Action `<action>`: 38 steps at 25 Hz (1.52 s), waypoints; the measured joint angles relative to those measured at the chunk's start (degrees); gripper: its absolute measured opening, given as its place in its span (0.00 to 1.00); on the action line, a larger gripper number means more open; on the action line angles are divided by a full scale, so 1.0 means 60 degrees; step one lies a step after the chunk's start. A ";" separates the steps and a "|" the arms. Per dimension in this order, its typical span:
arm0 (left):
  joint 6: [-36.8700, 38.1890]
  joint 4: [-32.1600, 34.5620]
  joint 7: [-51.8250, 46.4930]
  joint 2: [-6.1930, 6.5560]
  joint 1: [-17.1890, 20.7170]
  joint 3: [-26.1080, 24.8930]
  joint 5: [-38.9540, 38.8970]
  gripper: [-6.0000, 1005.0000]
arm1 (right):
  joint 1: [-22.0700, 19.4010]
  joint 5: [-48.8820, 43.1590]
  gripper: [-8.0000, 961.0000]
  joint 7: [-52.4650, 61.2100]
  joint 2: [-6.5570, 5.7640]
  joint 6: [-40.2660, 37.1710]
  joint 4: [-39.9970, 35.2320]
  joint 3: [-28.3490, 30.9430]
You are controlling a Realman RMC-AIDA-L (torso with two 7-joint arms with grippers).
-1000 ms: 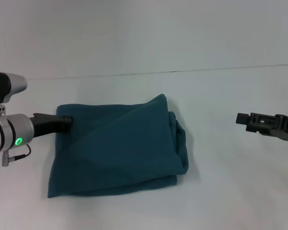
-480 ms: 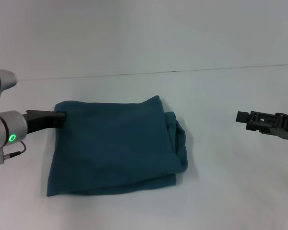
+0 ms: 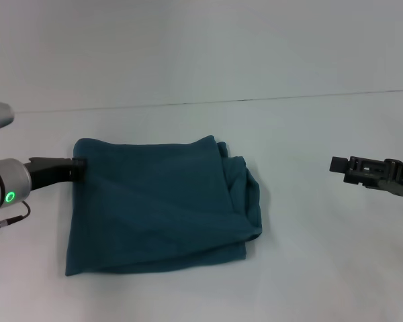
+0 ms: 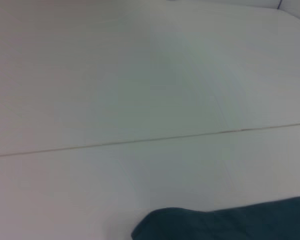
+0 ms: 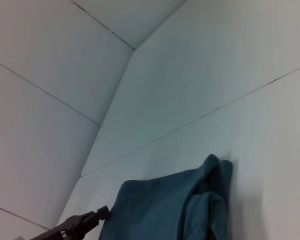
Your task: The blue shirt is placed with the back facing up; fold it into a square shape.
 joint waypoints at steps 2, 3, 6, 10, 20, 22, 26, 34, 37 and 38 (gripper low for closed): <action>0.0329 0.0073 0.0296 -0.0009 0.0012 0.0006 -0.0022 0.05 | -0.0002 -0.0004 0.87 0.0000 0.0000 0.0003 0.0000 0.0004; 0.0594 0.0168 0.0511 -0.0031 0.0039 -0.0004 -0.0046 0.06 | -0.0006 -0.0004 0.87 0.0000 0.0000 0.0003 0.0000 0.0009; 0.1110 0.0708 0.0744 -0.0204 0.0281 -0.0062 -0.0107 0.06 | -0.0011 -0.0017 0.88 0.0000 0.0000 0.0002 0.0000 0.0019; 0.1302 0.1923 0.0393 -0.0424 0.1123 -0.0308 -0.0957 0.13 | -0.0015 -0.0035 0.88 -0.0018 -0.0001 0.0028 0.0000 0.0029; 0.5031 0.1421 -0.1849 -0.0006 0.1280 -0.1800 -0.1715 0.43 | -0.0010 -0.0036 0.88 -0.0073 -0.0001 0.0032 0.0015 0.0027; 0.5429 0.1036 -0.2120 0.0013 0.1273 -0.1903 -0.1714 0.46 | -0.0004 -0.0035 0.88 -0.0073 -0.0002 0.0034 0.0015 0.0012; 0.5471 0.0157 -0.2321 -0.0069 0.1169 -0.1907 -0.1761 0.47 | -0.0001 -0.0035 0.88 -0.0073 -0.0001 0.0045 0.0015 -0.0027; 0.4597 -0.1075 -0.2458 -0.0032 0.0794 -0.1769 -0.1292 0.48 | -0.0017 -0.0235 0.88 -0.0084 -0.0001 0.0047 0.0015 -0.0050; 0.4866 -0.0909 -0.2573 0.0026 0.0892 -0.1841 -0.1151 0.48 | -0.0003 -0.0450 0.88 -0.0087 0.0000 0.0069 0.0015 -0.0026; 0.5140 -0.0761 -0.2614 0.0060 0.0985 -0.1900 -0.1140 0.48 | -0.0001 -0.0508 0.88 -0.0087 0.0000 0.0083 0.0015 -0.0029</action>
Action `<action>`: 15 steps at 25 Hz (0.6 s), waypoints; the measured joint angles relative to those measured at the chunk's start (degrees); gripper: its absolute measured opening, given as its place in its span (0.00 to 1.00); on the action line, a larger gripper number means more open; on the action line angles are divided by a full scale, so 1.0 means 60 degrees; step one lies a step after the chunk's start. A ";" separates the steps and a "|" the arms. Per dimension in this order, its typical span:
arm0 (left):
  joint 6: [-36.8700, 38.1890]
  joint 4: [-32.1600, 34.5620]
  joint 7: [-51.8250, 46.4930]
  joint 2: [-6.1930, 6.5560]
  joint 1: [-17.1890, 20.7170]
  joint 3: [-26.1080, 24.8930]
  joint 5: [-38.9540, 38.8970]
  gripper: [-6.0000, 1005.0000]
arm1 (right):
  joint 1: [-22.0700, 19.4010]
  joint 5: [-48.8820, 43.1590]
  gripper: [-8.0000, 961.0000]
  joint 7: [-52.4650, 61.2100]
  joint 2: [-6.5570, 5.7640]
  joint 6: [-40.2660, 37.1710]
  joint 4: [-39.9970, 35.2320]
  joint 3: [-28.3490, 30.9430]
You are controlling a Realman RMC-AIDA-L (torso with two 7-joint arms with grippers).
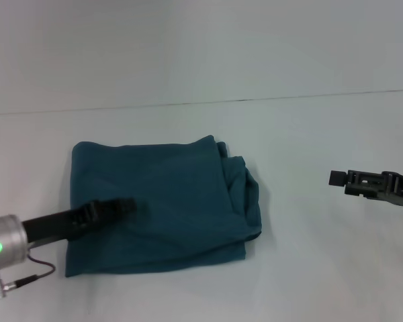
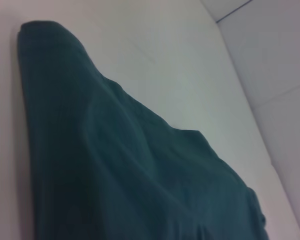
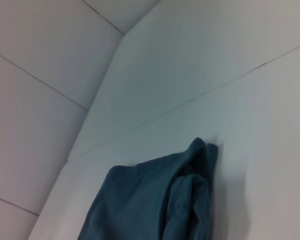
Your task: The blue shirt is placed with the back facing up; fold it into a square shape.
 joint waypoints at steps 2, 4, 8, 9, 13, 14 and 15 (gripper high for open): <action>0.0729 0.0512 0.0090 -0.0001 0.0279 -0.0245 -0.0163 0.48 | 0.0007 -0.0036 0.88 0.0000 0.0000 0.0010 0.0000 -0.0017; 0.1469 0.1043 0.0223 -0.0045 0.0520 -0.0584 -0.0357 0.48 | 0.0031 -0.0038 0.88 0.0000 -0.0014 -0.0024 0.0000 -0.0032; 0.2445 0.1358 0.0257 -0.0032 0.0647 -0.0954 -0.0402 0.48 | 0.0105 -0.0041 0.88 -0.0001 -0.0028 -0.0097 -0.0001 -0.0081; 0.2521 0.1363 0.0286 -0.0032 0.0668 -0.1003 -0.0402 0.48 | 0.0137 -0.0044 0.88 0.0000 -0.0016 -0.0138 0.0000 -0.0142; 0.2862 0.1540 0.0609 -0.0017 0.0837 -0.1358 -0.0396 0.48 | 0.0471 -0.0226 0.88 0.0385 -0.0060 -0.0330 0.0001 -0.0688; 0.3050 0.1658 0.0764 0.0036 0.0869 -0.1419 -0.0348 0.48 | 0.0655 -0.0428 0.88 0.0680 -0.0117 -0.0354 -0.0007 -0.0815; 0.3348 0.1846 0.0972 0.0100 0.0894 -0.1451 -0.0228 0.47 | 0.0842 -0.0734 0.88 0.0992 -0.0171 -0.0384 -0.0010 -0.0890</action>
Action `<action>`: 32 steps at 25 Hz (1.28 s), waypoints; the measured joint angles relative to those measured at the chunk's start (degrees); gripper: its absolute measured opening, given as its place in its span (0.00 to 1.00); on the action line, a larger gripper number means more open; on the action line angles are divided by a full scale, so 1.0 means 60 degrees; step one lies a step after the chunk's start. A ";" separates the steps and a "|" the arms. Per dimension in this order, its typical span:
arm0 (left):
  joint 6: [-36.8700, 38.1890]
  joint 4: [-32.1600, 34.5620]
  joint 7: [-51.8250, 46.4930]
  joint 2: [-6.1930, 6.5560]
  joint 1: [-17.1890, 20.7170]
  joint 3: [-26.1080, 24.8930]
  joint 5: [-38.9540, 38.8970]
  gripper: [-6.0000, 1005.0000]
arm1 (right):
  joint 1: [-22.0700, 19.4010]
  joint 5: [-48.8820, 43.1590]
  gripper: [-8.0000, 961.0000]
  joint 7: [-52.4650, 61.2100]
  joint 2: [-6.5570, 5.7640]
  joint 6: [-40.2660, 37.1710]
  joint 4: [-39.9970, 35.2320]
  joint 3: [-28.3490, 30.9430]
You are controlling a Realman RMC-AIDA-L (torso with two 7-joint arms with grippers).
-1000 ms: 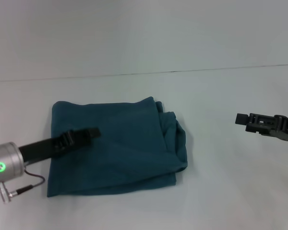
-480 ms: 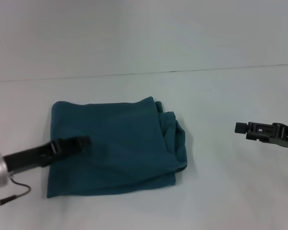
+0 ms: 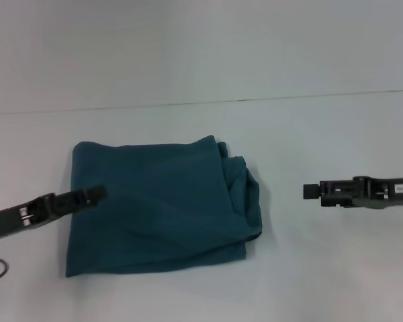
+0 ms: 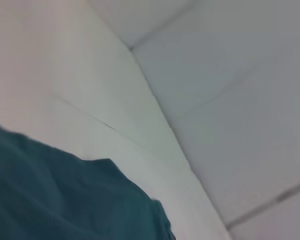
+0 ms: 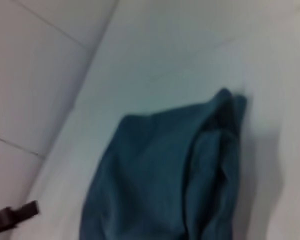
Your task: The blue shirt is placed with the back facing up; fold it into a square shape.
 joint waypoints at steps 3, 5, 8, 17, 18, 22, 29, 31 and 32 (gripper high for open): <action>0.0940 0.0509 0.0323 0.0207 0.0033 -0.0187 0.0336 0.47 | 0.0797 -0.1261 0.88 0.1125 -0.0265 -0.0051 -0.0016 -0.0082; 0.1444 0.0812 0.0353 0.0321 0.0039 -0.0358 0.0462 0.48 | 0.1317 -0.1837 0.88 0.1512 -0.0412 -0.0109 -0.0013 -0.0059; 0.1778 0.1339 0.0352 0.0350 0.0065 -0.0379 0.0941 0.48 | 0.1854 -0.1999 0.88 0.1450 -0.0485 -0.0434 -0.0182 -0.0001; 0.3265 0.1720 0.1781 0.0146 0.0232 0.0177 0.1631 0.70 | 0.1729 -0.1244 0.88 -0.2490 0.0637 -0.2239 -0.1053 -0.0057; 0.3328 0.1688 0.1832 0.0134 0.0238 0.0307 0.1632 0.72 | 0.1646 -0.1276 0.88 -0.2649 0.0748 -0.2291 -0.1005 -0.0129; 0.3371 0.1645 0.1900 0.0034 0.0234 0.0896 0.1699 0.76 | 0.1338 -0.1309 0.87 -0.2981 0.0992 -0.2301 -0.0586 -0.0446; 0.2308 0.1223 0.2333 -0.0380 -0.0035 0.1698 0.1754 0.76 | 0.1019 -0.1314 0.87 -0.3887 0.1148 -0.2190 0.0382 -0.0542; 0.1769 0.0864 0.2233 -0.0378 -0.0203 0.1748 0.1761 0.76 | 0.0992 -0.1274 0.87 -0.4098 0.1152 -0.2100 0.0615 -0.0471; 0.1540 0.0646 0.2199 -0.0346 -0.0291 0.1739 0.1764 0.76 | 0.0961 -0.1248 0.87 -0.4198 0.1153 -0.2042 0.0678 -0.0451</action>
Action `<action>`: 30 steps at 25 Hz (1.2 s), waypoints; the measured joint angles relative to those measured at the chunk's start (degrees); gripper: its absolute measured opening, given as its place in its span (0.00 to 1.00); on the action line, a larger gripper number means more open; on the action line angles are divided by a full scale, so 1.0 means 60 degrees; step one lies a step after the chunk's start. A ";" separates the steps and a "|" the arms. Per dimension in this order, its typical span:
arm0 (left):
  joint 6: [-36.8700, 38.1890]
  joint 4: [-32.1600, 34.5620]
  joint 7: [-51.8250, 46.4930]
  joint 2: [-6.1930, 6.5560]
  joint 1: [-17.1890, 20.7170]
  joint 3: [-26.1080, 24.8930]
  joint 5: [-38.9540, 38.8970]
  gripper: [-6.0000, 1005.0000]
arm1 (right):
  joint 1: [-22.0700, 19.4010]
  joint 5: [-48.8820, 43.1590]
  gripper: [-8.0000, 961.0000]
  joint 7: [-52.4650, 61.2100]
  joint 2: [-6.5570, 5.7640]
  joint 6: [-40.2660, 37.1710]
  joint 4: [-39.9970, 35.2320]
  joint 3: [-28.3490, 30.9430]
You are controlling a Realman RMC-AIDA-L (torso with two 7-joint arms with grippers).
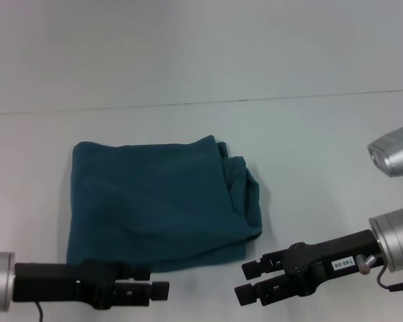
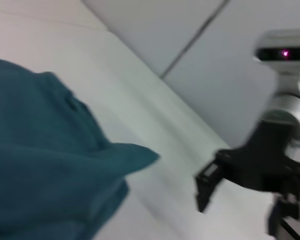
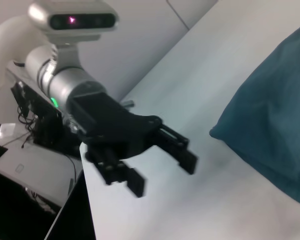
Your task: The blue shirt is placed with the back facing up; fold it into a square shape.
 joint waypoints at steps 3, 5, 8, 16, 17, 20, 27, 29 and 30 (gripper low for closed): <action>-0.0281 -0.0303 0.0001 0.0097 -0.0099 -0.0038 -0.0025 0.76 | -0.0123 0.0046 0.87 -0.0165 0.0002 0.0106 0.0054 0.0021; -0.0302 -0.0307 0.0036 0.0126 -0.0114 -0.0045 -0.0023 0.76 | -0.0181 0.0046 0.87 -0.0178 -0.0003 0.0106 0.0052 0.0024; -0.0268 -0.0283 0.0109 0.0139 -0.0116 -0.0011 -0.0001 0.76 | -0.0225 0.0055 0.87 -0.0180 -0.0020 0.0053 0.0015 0.0076; -0.0176 -0.0271 0.0805 0.0134 -0.0116 0.0058 -0.0001 0.76 | -0.0170 0.0076 0.87 -0.0134 -0.0013 0.0068 0.0005 0.0126; -0.0166 -0.0271 0.0935 0.0136 -0.0118 0.0059 -0.0001 0.76 | -0.0169 0.0077 0.87 -0.0126 -0.0011 0.0072 0.0005 0.0126; -0.0199 -0.0253 0.1401 0.0112 -0.0110 0.0034 -0.0040 0.76 | -0.0155 0.0081 0.87 -0.0127 -0.0003 0.0083 0.0001 0.0135; -0.0284 -0.0262 0.1562 0.0114 -0.0126 -0.0006 -0.0090 0.76 | -0.0086 0.0082 0.87 -0.0159 -0.0032 0.0103 -0.0036 0.0140; -0.0292 -0.0255 0.1554 0.0121 -0.0126 -0.0007 -0.0093 0.76 | -0.0077 0.0086 0.87 -0.0161 -0.0043 0.0103 -0.0038 0.0143; -0.0299 -0.0254 0.1552 0.0125 -0.0125 -0.0008 -0.0093 0.76 | -0.0077 0.0097 0.87 -0.0161 -0.0049 0.0103 -0.0038 0.0147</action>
